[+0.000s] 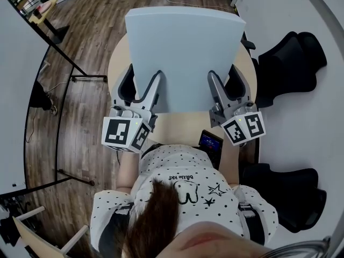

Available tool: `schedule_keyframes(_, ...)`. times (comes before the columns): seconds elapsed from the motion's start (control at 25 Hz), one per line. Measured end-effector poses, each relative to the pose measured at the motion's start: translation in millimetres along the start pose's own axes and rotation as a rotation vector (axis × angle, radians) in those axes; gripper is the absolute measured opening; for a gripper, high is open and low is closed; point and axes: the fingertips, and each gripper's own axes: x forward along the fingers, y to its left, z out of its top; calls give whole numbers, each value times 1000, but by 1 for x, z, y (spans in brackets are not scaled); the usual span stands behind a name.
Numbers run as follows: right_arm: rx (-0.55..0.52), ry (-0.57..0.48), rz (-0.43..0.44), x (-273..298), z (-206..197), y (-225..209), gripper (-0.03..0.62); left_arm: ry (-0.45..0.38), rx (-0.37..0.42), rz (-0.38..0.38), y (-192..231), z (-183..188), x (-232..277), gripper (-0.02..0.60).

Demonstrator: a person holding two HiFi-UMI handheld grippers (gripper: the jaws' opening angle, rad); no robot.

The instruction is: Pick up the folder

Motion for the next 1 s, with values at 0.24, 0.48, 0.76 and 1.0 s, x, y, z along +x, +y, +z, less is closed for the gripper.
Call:
schedule_keyframes(0.24,-6,-16,5,-4,7,2,279,-7,9,-2,-5,7,-2,290)
schedule_keyframes(0.48,-15,-19,2,-7,9,2,279,-18,26,-9,-8,9,-4,290)
schedule_keyframes(0.76,-27,-20,1,-7,13,4,279,-24,11,-16,-8,10,-4,291)
schedule_keyframes(1.0,-30,-20,3,-7,14,5,279,-27,13,-15,-8,10,-5,291)
